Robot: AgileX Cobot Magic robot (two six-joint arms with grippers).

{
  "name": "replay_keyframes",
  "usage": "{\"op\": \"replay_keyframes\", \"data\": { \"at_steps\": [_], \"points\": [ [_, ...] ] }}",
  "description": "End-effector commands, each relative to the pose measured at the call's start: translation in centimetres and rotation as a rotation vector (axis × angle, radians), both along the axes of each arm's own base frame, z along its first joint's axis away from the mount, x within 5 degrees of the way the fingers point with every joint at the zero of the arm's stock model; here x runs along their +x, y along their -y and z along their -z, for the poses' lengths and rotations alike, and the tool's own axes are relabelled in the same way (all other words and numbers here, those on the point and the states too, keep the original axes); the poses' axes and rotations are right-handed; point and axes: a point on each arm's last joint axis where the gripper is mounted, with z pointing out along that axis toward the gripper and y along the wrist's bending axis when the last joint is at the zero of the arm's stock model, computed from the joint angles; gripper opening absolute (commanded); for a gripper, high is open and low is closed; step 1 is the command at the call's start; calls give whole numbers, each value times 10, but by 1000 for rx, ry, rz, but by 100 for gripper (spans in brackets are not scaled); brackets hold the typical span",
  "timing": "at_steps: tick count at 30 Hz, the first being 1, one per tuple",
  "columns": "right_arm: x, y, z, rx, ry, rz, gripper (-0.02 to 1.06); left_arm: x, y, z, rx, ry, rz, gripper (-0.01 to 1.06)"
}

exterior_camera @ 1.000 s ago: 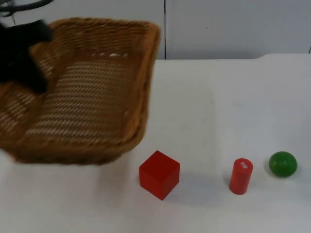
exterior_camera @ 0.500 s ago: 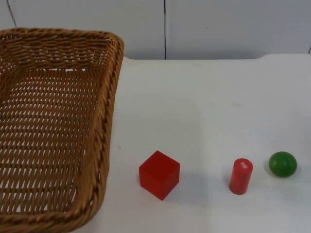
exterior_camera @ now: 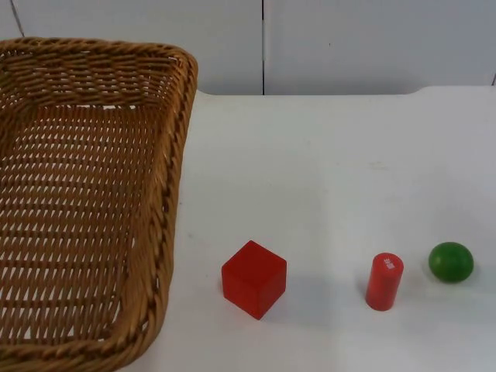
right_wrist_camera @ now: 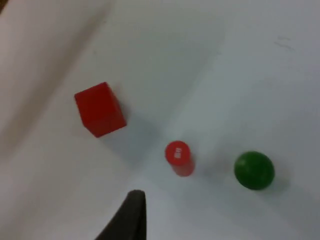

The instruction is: Pick up the basket with the left hand and place the object to the left of the red cylinder into the basket with the right hand.

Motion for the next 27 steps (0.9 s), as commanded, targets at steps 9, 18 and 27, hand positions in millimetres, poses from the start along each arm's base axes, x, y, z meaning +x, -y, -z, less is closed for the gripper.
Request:
{"op": "replay_keyframes", "data": {
  "at_steps": [9,18,27],
  "points": [
    [20,-90,48,-146,44,-343,105,3,2,6,-7,-33,14,0],
    [53,-177,117,-231,41,-487,105,2,1,7,1,-33,20,0],
    [93,-220,173,-275,4,-493,105,3,1,7,2,-31,21,0]
  ]
}}
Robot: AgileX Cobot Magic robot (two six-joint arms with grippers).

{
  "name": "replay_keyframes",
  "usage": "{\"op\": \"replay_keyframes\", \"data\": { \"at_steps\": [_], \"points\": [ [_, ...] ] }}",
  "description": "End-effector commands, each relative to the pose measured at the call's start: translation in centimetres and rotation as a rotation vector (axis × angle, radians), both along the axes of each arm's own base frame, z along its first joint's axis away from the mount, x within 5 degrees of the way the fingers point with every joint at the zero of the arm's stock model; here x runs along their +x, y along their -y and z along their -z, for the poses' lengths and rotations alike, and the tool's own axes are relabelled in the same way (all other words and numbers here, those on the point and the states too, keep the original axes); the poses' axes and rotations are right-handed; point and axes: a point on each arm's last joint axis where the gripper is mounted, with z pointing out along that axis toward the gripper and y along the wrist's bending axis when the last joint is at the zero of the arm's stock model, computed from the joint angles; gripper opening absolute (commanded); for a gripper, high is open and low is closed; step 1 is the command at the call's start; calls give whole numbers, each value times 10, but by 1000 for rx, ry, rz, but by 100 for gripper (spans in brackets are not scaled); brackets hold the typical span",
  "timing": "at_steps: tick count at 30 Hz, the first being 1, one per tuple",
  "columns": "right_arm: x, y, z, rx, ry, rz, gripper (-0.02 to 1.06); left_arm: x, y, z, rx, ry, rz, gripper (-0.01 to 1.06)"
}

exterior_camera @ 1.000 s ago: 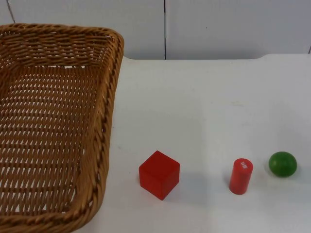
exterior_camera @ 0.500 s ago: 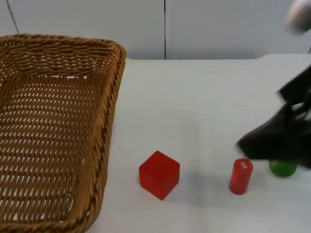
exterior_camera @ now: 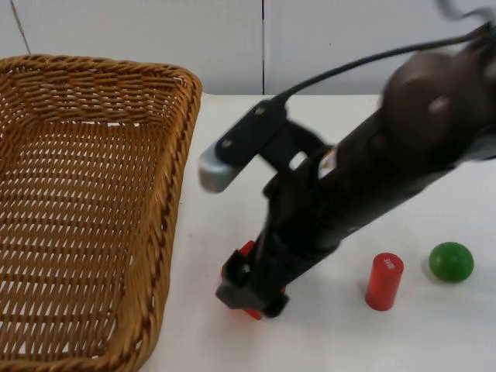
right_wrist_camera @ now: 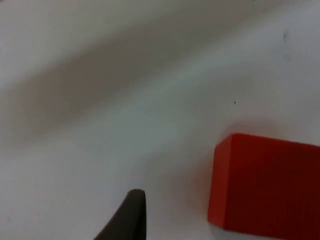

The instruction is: Pick up the basket with the left hand and place the object to the left of the red cylinder into the basket with the right hand.

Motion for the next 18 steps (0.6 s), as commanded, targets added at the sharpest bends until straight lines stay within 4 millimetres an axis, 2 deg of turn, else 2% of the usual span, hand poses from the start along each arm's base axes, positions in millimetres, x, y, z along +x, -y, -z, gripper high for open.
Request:
{"op": "replay_keyframes", "data": {
  "at_steps": [1,8,10,11,12,13,16,17,18],
  "points": [
    [7,-8,11,-1,37,-12,105,0,2,-1,-13,4,-1,0],
    [15,-14,32,-7,55,0,102,0,2,-1,-12,4,1,0],
    [16,-14,37,-9,57,3,95,0,2,-1,-9,7,4,0],
    [17,-13,39,-10,53,9,87,0,2,-1,-9,8,5,0],
    [17,-13,39,-10,53,9,87,0,2,-1,-9,8,5,0],
    [17,-13,40,-10,46,14,75,0,1,-1,-8,9,4,0],
    [16,-13,40,-16,36,12,47,0,1,0,-7,7,5,0],
    [16,-13,40,-16,36,12,47,0,1,0,-7,7,5,0],
    [15,-13,41,-19,31,10,35,0,1,0,-7,7,5,0]
  ]
}}
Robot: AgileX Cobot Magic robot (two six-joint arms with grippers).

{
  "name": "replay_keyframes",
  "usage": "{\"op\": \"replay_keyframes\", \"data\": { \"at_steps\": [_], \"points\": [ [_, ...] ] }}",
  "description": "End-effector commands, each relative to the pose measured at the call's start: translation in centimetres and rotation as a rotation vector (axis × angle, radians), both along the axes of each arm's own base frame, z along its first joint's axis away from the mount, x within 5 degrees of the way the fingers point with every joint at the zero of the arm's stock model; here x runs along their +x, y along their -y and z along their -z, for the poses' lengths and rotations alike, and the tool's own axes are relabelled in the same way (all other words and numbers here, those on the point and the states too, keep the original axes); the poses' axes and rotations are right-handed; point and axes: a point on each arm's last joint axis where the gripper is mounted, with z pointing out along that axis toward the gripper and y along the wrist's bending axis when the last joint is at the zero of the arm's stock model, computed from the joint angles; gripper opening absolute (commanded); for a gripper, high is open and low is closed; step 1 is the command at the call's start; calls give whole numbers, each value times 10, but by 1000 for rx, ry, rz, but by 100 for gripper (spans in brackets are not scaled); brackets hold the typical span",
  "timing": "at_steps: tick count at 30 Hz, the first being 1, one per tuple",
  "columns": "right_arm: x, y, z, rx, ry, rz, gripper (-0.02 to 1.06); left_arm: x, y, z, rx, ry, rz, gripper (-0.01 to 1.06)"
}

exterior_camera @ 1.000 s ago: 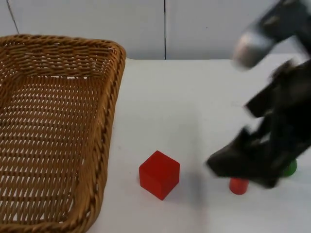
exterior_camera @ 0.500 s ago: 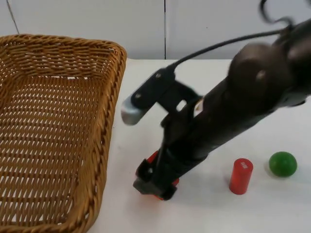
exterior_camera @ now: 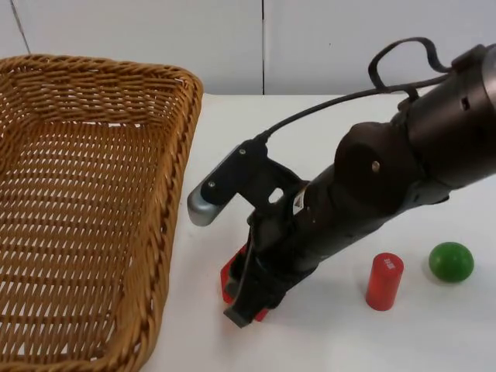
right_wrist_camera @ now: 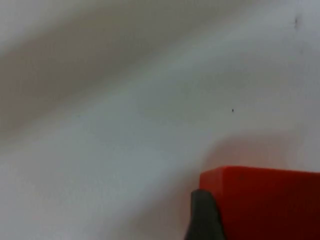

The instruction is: Pick up the basket with the left hand and place the object to the left of the red cylinder into the basket with the right hand.

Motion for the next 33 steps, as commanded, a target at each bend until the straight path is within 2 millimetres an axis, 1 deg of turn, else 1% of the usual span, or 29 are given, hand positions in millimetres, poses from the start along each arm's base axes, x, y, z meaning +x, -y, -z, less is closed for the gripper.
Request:
{"op": "replay_keyframes", "data": {
  "at_steps": [1,2,3,4,7,8,11,12,16,17,21,22,23,25,26,33],
  "points": [
    [-2,-1,-2,-3,-9,-8,18,0,1,0,-10,1,-2,0],
    [-3,-1,-4,-10,-25,-13,4,1,1,1,-11,-2,-2,0],
    [-3,-1,-4,-10,-25,-13,4,1,1,1,-11,-2,-2,0],
    [-4,0,-7,-12,-32,-16,0,1,1,1,-11,-2,-2,0],
    [-10,2,-27,-18,-54,-45,0,1,1,1,-11,-2,-2,0],
    [-10,2,-27,-18,-54,-45,0,1,1,1,-11,-2,-2,0],
    [-16,7,-64,2,-46,-71,0,1,1,1,-11,-2,-2,0],
    [-16,7,-64,2,-46,-71,0,1,1,1,-11,-2,-2,0],
    [-23,23,-118,37,7,-88,0,1,1,1,-11,-2,-2,0],
    [-23,23,-118,37,7,-88,0,1,1,1,-11,-2,-2,0],
    [-35,41,-170,104,85,-91,0,1,1,1,-13,-1,-3,0],
    [-35,41,-170,104,85,-91,0,1,1,1,-13,-1,-3,0],
    [-41,46,-185,121,116,-98,0,1,1,1,-13,-1,-3,0],
    [-47,52,-201,142,145,-94,0,1,1,1,-13,-1,-3,0],
    [-49,54,-206,152,152,-91,0,1,1,1,-13,-1,-3,0],
    [-52,56,-210,155,152,-93,0,1,1,1,-13,-1,-3,0]
  ]
}}
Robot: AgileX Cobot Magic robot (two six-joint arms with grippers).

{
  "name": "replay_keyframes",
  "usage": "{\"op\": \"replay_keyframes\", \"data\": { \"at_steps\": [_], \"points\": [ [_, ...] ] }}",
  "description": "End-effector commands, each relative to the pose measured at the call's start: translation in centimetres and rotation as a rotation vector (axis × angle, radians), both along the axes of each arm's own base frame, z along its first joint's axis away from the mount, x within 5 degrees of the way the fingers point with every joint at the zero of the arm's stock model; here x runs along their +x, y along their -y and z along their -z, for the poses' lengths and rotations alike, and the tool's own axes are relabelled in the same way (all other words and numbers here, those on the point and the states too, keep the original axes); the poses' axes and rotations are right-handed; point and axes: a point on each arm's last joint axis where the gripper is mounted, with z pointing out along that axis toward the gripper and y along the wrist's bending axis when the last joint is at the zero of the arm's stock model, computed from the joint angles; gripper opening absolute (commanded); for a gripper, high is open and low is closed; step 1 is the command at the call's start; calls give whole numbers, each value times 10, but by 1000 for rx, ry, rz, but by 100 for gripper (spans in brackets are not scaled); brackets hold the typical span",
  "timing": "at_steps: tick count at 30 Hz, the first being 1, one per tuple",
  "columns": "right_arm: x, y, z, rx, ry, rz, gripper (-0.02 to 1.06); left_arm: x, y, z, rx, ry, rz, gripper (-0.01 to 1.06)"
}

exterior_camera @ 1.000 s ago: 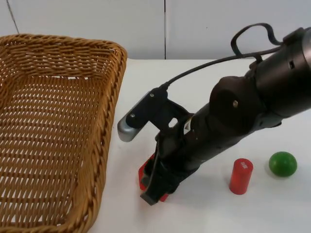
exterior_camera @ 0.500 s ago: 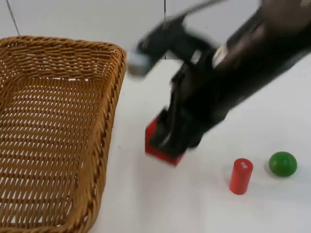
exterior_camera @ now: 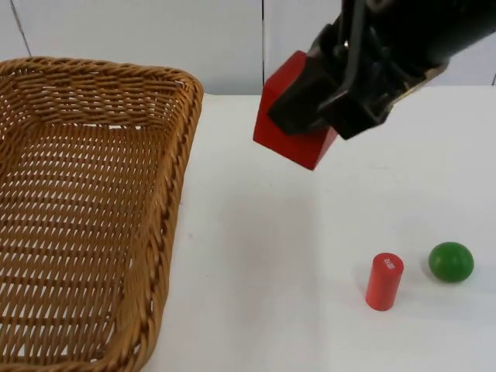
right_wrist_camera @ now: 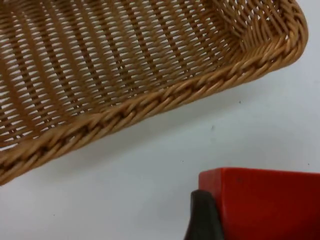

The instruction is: Pick up the basket with the left hand and place the object to the left of the red cylinder into the basket with the right hand.

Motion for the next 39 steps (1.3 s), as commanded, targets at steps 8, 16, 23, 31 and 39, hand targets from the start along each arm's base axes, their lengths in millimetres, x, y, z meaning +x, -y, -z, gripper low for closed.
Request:
{"op": "replay_keyframes", "data": {
  "at_steps": [8,16,23,31,39],
  "points": [
    [13,-11,-54,160,42,72,0,0,2,-1,-13,4,-4,0],
    [39,-73,-59,129,-8,-15,0,0,2,-1,-13,4,-4,0],
    [52,-123,-26,100,-37,-67,0,0,1,-1,-10,8,-5,0],
    [61,-152,28,39,-86,-90,4,1,1,-1,-7,15,-9,0],
    [62,-154,38,27,-123,-87,52,1,1,-1,-6,16,-10,0]
  ]
}}
